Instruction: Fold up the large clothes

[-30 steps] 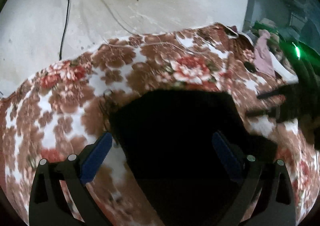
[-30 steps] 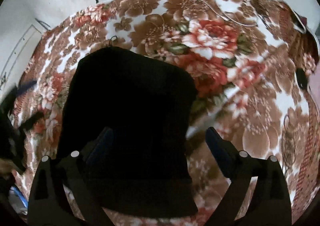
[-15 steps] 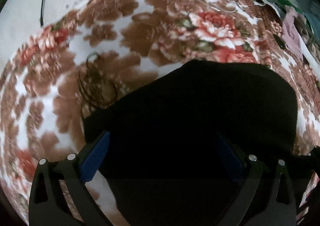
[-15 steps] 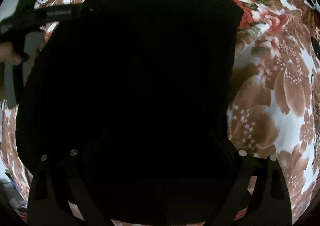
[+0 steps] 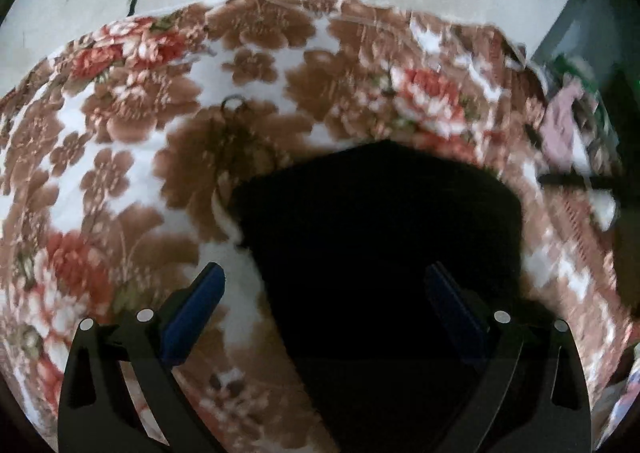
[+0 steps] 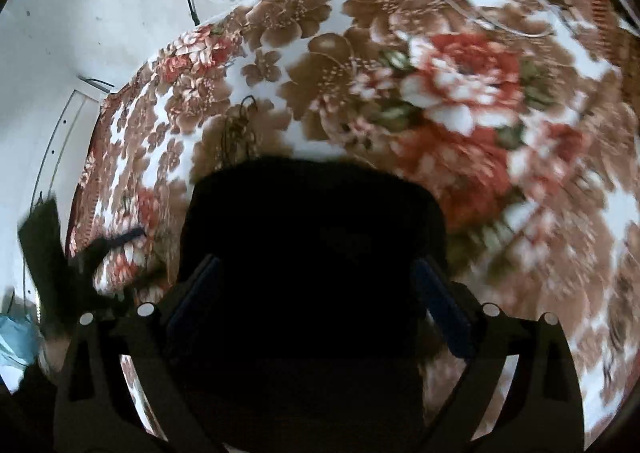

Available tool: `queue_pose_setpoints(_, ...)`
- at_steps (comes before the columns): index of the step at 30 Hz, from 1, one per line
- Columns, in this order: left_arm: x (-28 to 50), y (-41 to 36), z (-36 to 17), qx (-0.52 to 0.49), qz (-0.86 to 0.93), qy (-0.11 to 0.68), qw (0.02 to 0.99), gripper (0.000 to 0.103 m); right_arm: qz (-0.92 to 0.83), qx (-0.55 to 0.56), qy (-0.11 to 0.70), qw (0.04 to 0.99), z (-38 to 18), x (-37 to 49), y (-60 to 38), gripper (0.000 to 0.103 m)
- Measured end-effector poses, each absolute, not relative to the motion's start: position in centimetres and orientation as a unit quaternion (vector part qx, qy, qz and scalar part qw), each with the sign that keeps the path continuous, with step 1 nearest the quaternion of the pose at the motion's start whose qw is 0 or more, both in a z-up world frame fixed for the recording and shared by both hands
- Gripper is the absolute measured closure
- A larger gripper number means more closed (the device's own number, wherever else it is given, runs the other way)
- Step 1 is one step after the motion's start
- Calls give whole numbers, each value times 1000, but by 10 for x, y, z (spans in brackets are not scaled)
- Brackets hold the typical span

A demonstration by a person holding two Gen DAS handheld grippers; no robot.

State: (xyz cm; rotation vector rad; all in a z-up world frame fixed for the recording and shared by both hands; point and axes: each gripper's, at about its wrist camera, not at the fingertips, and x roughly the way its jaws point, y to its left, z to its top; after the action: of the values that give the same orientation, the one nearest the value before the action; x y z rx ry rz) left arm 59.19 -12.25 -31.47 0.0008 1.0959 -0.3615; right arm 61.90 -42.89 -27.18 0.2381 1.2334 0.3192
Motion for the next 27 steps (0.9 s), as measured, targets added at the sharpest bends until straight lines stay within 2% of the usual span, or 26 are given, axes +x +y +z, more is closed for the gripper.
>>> queue_pose_setpoints(5,580,-121,-346,-5,-173,533,828,5,117,78,601,787,-336,640,-419,8)
queue_pose_setpoints(7,582,-117,-353,-27,-175,541,822,5,113,54,593,795,-344,638,-420,8)
queue_pose_setpoints(11,579,-113,-367,-60,-172,551,815,4,111,32,584,803,-348,640,-423,8)
queue_pose_setpoints(18,547,-93,-331,-122,-171,539,816,5,153,96,569,803,-301,598,-447,5)
queue_pose_setpoints(27,518,-92,-350,-109,-177,565,798,5,143,69,621,767,-336,555,-472,5)
